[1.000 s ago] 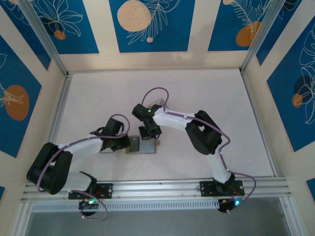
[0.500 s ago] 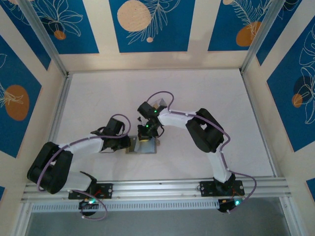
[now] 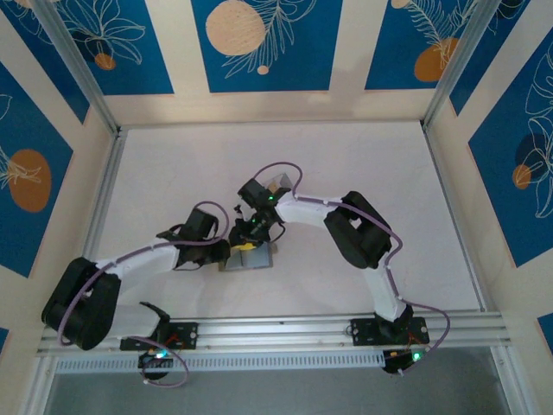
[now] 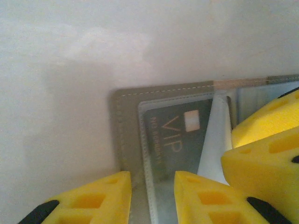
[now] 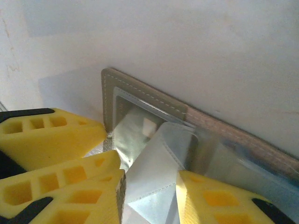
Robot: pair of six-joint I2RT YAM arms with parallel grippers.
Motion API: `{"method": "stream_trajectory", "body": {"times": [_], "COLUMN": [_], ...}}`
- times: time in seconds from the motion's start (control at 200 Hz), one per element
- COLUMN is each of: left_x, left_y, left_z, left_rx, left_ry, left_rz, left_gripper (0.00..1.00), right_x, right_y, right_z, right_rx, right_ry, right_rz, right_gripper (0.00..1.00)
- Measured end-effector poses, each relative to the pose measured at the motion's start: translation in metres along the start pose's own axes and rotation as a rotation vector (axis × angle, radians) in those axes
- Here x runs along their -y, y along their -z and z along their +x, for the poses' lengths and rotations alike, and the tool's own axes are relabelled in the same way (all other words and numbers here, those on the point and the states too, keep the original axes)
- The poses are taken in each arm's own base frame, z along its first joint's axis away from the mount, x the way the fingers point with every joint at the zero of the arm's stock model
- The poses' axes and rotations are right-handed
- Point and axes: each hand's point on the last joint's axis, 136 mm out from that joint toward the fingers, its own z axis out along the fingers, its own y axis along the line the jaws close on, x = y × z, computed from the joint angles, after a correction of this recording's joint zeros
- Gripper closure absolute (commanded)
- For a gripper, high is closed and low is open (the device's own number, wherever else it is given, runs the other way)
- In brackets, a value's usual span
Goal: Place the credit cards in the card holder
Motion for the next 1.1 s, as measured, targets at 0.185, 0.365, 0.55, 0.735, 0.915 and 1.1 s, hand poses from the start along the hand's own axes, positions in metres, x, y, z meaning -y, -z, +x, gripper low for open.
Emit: {"method": "stream_trajectory", "body": {"times": [0.185, 0.365, 0.55, 0.735, 0.915, 1.1], "left_x": [-0.003, -0.003, -0.008, -0.006, -0.003, 0.000], "left_y": [0.025, 0.039, 0.043, 0.046, 0.045, 0.047], "left_z": [-0.008, -0.010, -0.010, -0.011, -0.009, -0.009], "left_rx": [0.083, 0.115, 0.125, 0.130, 0.117, 0.117], "left_ry": [0.005, 0.004, 0.017, 0.015, 0.018, 0.019], "left_rz": [-0.014, -0.006, -0.030, -0.021, -0.007, 0.011], "left_gripper": [0.66, 0.66, 0.66, 0.66, 0.65, 0.67], "right_x": [-0.007, -0.018, -0.023, -0.026, -0.068, -0.088], "right_y": [-0.003, -0.003, -0.008, 0.001, 0.033, 0.053], "right_z": [0.000, -0.007, -0.013, -0.018, -0.045, -0.057], "right_rx": [-0.006, -0.006, -0.027, -0.035, 0.017, 0.053], "right_ry": [0.002, -0.001, -0.006, -0.008, 0.076, 0.132], "right_rz": [-0.023, -0.055, -0.079, -0.104, -0.215, -0.250], "right_gripper": [0.54, 0.48, 0.46, 0.42, 0.42, 0.44]}}
